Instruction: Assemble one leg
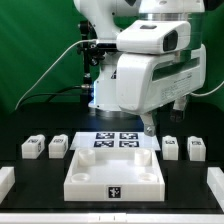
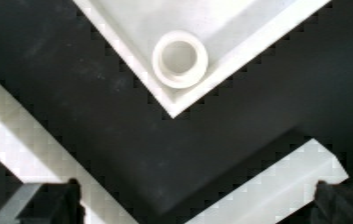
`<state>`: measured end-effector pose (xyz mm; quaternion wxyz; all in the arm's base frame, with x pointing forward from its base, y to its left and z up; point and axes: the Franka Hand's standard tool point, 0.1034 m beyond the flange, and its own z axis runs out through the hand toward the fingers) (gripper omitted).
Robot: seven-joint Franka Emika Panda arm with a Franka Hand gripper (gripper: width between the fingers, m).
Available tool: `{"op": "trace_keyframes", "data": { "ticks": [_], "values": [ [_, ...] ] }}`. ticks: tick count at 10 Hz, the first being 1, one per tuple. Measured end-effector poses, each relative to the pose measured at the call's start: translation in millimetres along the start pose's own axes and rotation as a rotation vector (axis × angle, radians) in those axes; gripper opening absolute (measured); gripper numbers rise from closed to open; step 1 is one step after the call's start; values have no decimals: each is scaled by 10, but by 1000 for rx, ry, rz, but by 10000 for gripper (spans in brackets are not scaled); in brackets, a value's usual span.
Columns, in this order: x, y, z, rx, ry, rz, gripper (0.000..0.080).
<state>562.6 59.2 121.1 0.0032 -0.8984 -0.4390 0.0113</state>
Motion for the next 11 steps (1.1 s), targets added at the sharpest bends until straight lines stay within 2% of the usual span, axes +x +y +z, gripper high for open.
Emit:
{"op": "trace_keyframes", "data": {
  "ticks": [9, 10, 11],
  "values": [
    [-10, -12, 12, 2, -2, 0, 650],
    [-126, -114, 63, 9, -9, -44, 650],
    [-347, -234, 144, 5, 0, -82, 650]
  ]
}}
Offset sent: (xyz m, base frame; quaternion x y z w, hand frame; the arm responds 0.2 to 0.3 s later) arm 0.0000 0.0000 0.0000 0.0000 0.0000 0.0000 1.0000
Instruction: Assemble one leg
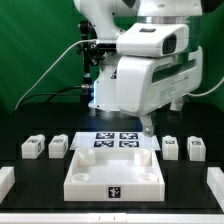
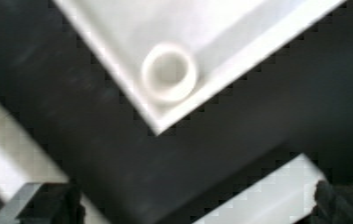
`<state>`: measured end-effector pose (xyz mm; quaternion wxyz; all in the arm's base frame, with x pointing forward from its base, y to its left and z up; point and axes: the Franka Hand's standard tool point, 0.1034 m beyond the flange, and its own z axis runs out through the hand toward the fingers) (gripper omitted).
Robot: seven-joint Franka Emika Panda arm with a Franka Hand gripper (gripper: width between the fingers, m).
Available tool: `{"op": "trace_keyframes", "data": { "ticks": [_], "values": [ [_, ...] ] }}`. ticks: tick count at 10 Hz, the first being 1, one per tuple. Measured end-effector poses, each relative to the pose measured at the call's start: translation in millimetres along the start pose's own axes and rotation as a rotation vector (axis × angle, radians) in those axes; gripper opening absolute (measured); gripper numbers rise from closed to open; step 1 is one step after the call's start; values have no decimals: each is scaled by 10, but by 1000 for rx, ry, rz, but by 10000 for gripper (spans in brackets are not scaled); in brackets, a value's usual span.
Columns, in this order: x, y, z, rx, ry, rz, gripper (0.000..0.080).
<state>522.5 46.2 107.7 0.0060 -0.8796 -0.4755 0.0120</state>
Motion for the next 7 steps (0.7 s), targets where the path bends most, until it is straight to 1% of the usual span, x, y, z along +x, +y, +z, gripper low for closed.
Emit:
{"op": "trace_keyframes", "data": {
  "ticks": [1, 2, 3, 7],
  "values": [
    [-296, -117, 104, -4, 15, -22, 650],
    [-422, -159, 152, -12, 20, -15, 650],
    [-399, -151, 145, -12, 20, -14, 650],
    [-403, -153, 156, -11, 20, -13, 650]
  ]
}}
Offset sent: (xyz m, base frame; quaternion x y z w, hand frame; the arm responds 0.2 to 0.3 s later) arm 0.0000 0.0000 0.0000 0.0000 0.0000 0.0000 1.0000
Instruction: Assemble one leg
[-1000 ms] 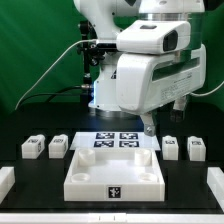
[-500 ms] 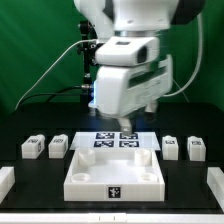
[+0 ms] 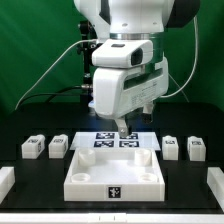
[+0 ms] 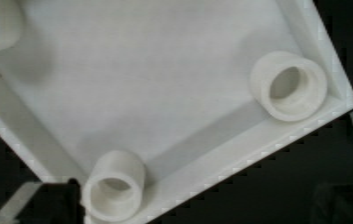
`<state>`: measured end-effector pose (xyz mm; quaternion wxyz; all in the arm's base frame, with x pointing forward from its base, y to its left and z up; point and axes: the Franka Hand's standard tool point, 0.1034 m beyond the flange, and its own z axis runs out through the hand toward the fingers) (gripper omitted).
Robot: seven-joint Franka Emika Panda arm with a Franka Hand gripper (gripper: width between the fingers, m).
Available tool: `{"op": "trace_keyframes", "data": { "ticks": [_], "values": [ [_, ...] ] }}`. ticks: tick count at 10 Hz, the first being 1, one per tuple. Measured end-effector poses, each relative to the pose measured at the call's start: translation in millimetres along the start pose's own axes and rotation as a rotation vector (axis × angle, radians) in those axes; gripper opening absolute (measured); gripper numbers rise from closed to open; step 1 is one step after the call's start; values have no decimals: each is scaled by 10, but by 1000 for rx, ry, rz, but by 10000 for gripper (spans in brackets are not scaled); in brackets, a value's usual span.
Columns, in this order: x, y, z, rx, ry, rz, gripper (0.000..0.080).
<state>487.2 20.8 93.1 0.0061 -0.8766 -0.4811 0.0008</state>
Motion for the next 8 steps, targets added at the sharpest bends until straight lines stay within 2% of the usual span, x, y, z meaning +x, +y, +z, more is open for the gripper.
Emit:
{"op": "trace_keyframes", "data": {
  "ticks": [1, 2, 3, 4, 6, 7, 8],
  "values": [
    [-11, -12, 11, 1, -1, -5, 650],
    [-142, -129, 85, -43, -12, -262, 650],
    [-341, -365, 210, -60, -12, -436, 650],
    [-542, -478, 362, -41, -15, -612, 650],
    [-734, -485, 547, 3, -25, -877, 650],
    [-744, -489, 636, 20, -24, -904, 650],
    [-683, -435, 625, 18, -26, -865, 650]
  ]
}}
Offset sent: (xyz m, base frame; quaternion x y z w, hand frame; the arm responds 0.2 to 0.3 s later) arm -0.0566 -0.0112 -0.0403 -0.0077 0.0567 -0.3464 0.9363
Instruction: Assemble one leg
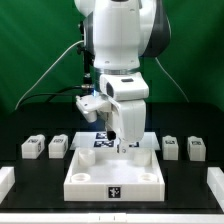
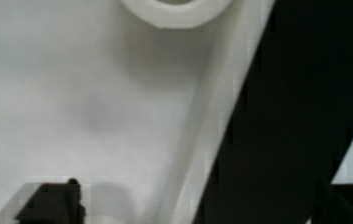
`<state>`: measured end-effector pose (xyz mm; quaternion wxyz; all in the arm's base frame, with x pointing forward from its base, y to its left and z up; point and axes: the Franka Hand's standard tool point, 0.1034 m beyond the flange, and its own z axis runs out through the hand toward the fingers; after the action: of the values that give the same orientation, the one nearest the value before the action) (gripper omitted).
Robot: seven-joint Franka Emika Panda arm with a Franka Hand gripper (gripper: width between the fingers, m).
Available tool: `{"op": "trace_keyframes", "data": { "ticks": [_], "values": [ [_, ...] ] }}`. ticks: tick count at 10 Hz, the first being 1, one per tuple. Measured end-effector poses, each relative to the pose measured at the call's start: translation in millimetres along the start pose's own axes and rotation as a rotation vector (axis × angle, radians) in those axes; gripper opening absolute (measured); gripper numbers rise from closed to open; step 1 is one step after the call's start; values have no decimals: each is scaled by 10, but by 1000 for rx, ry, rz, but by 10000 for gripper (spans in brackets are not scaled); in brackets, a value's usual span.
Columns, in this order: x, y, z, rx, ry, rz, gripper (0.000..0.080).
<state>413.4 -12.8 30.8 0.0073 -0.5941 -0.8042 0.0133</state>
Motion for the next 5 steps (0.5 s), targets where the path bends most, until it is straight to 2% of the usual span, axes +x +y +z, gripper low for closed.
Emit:
{"op": "trace_keyframes", "data": {
  "ticks": [1, 2, 3, 4, 5],
  "values": [
    [-37, 118, -61, 18, -8, 57, 650],
    [-56, 132, -53, 48, -9, 158, 650],
    [-48, 130, -16, 59, -8, 226, 650],
    [-20, 78, 102, 125, -4, 323, 650],
    [-28, 66, 191, 133, 4, 315, 650]
  ]
}}
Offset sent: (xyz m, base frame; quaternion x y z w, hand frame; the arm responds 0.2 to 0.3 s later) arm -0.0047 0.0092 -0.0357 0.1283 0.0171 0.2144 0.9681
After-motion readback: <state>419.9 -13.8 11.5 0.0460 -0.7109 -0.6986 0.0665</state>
